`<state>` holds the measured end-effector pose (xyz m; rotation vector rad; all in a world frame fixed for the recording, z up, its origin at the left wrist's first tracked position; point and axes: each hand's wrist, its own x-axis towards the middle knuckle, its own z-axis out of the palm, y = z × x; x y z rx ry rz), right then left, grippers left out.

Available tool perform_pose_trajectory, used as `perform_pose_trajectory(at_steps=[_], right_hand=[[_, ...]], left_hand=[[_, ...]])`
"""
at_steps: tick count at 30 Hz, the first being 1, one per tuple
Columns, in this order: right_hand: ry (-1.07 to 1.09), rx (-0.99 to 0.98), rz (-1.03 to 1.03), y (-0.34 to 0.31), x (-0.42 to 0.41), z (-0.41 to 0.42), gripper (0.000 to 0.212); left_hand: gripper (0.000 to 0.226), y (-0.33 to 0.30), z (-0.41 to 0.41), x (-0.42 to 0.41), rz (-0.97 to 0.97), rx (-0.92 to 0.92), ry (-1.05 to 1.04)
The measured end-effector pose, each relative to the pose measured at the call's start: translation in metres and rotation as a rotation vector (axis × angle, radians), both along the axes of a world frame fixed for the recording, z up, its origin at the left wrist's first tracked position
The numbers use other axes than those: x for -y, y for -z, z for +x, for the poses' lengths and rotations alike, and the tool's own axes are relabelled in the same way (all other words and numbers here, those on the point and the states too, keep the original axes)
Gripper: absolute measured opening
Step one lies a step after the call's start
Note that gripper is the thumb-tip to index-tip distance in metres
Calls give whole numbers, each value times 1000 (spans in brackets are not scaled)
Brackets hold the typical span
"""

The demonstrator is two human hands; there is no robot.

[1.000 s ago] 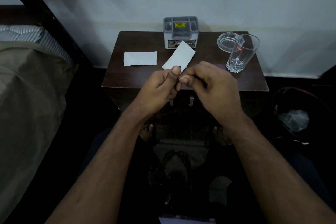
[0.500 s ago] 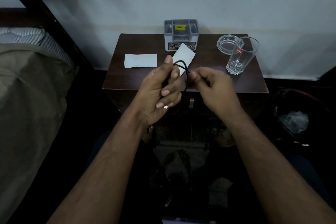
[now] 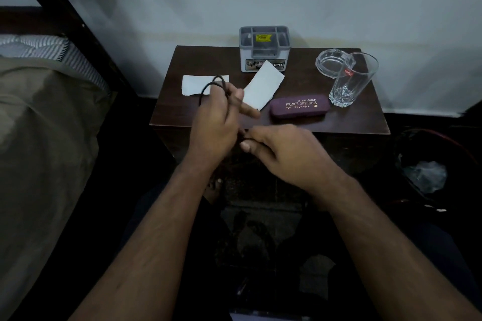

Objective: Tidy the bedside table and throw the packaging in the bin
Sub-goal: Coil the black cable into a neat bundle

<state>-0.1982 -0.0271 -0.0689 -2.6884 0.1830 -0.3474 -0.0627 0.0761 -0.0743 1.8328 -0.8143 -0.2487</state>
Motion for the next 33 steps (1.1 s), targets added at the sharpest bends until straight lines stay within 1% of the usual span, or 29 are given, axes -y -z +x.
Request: perform_pose_trajectory(at_steps=[1, 2, 4, 5, 6, 9, 11, 14, 17, 19, 21, 23, 24, 26, 27, 29, 31, 33], right_hand=[[24, 80, -35, -2, 3, -2, 23], [52, 154, -78, -2, 6, -3, 26], [118, 246, -145, -4, 13, -5, 34], [154, 268, -155, -4, 16, -6, 38], [190, 288, -155, -5, 19, -7, 40], [300, 361, -105, -8, 23, -9, 43], [354, 376, -37, -10, 27, -10, 42], [417, 371, 87, -8, 34, -10, 39], [373, 272, 271, 2, 35, -5, 36], [289, 150, 309, 8, 29, 0, 31], [209, 67, 317, 10, 23, 2, 26], [142, 9, 278, 10, 20, 1, 28], [115, -28, 254, 10, 19, 1, 31], [65, -94, 220, 11, 14, 1, 37], [40, -116, 202, 11, 10, 1, 41], [-3, -141, 140, 13, 1, 2, 49], [-37, -136, 93, 13, -5, 2, 45], [-61, -91, 76, 11, -6, 1, 35]], left_hand=[[26, 4, 1, -1, 93, 108, 17], [30, 6, 1, -2, 162, 156, 44], [43, 2, -6, -2, 195, 114, 126], [51, -1, -12, -1, 168, 38, 174], [57, -6, -17, 0, 125, -75, 219], [66, -15, -26, 2, 19, -445, 327], [63, -18, -25, 2, -37, -608, 413], [56, -19, -29, 1, -185, -872, 522], [57, -20, -36, 3, -360, -1094, 612], [59, -24, -36, 4, -461, -1148, 578], [60, -29, -32, 5, -551, -1163, 457], [57, -33, -25, 6, -667, -1145, 318], [52, -32, -20, 6, -713, -1098, 254], [43, -27, -13, 7, -744, -975, 157], [39, -24, -10, 8, -731, -913, 122], [31, -17, -8, 10, -633, -746, 51], [25, -9, -8, 12, -481, -555, 6], [26, 1, -7, 13, -356, -374, 0]])
